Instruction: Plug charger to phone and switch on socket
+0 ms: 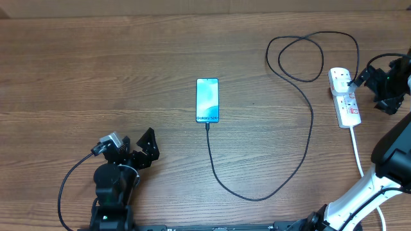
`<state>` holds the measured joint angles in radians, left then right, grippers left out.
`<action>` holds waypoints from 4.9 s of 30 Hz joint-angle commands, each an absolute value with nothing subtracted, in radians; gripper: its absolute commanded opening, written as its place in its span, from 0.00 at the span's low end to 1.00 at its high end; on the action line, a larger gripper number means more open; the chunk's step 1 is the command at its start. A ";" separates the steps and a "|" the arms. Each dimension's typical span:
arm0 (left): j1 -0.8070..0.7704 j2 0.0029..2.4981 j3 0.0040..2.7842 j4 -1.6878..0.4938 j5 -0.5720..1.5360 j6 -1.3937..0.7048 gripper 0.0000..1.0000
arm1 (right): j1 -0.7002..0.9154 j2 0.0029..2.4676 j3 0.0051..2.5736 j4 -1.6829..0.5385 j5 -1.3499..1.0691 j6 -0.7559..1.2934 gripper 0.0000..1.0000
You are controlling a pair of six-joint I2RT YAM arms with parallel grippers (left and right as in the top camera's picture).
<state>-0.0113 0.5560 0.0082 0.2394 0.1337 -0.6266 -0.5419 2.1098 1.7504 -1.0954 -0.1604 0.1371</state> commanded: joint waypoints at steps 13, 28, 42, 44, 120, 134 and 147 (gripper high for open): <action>-0.005 0.142 0.005 -0.078 0.026 -0.502 1.00 | -0.538 2.114 1.768 -1.032 -0.174 0.181 1.00; -0.005 0.004 0.005 -0.078 0.018 -0.291 1.00 | -0.538 2.114 1.768 -1.032 -0.174 0.181 1.00; -0.005 0.004 0.005 -0.078 0.018 -0.291 1.00 | -0.538 2.114 1.768 -1.032 -0.174 0.181 1.00; -0.005 0.004 0.005 -0.078 0.018 -0.291 0.99 | -0.538 2.114 1.768 -1.032 -0.174 0.181 1.00; -0.005 0.004 0.005 -0.078 0.018 -0.291 1.00 | 0.007 1.390 1.176 -0.624 -0.147 0.104 1.00; -0.005 0.004 0.005 -0.078 0.018 -0.291 1.00 | 0.006 1.164 0.473 -0.171 -0.159 0.107 1.00; -0.005 0.004 0.005 -0.078 0.018 -0.291 1.00 | 0.006 0.991 0.132 0.075 -0.187 0.107 1.00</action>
<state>-0.0113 0.0151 0.0082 -0.0753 0.0246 -0.3103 0.0036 1.0264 0.1776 0.0368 -0.1589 0.1085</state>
